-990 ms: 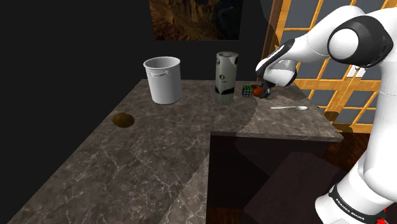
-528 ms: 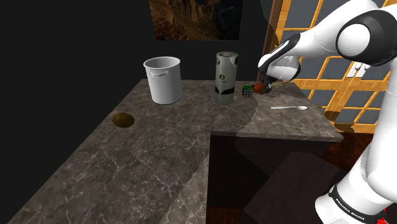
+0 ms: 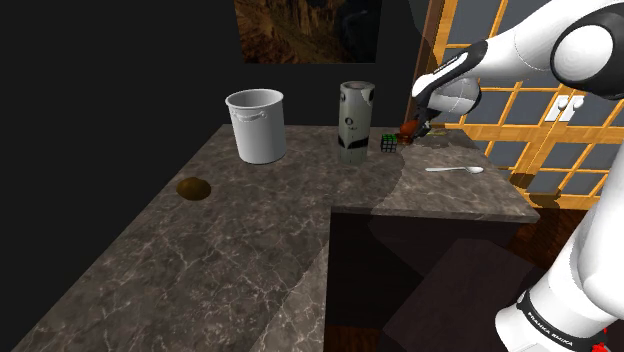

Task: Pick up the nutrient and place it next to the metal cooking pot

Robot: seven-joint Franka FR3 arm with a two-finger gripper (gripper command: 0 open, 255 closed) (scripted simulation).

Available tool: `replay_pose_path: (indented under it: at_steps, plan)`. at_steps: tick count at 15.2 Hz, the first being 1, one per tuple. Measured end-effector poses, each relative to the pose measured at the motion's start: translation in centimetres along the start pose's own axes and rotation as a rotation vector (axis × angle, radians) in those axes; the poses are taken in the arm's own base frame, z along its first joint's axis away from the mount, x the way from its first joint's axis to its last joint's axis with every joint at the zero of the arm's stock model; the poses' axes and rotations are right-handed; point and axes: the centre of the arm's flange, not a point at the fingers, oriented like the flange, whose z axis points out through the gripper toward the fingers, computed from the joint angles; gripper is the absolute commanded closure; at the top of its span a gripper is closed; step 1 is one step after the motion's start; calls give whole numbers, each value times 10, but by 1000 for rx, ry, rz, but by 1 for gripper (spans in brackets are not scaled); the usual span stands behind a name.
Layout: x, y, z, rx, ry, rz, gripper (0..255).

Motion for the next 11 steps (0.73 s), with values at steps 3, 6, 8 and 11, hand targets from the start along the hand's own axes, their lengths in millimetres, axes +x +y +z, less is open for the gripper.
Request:
replay_pose_path:
  at_steps: [3,6,8,11]
  plan:
    - [3,7,-12,0,0,0,255]
    - [6,14,-27,0,0,0,255]
    - [9,19,-35,0,0,0,255]
    - [11,25,-49,0,0,0,255]
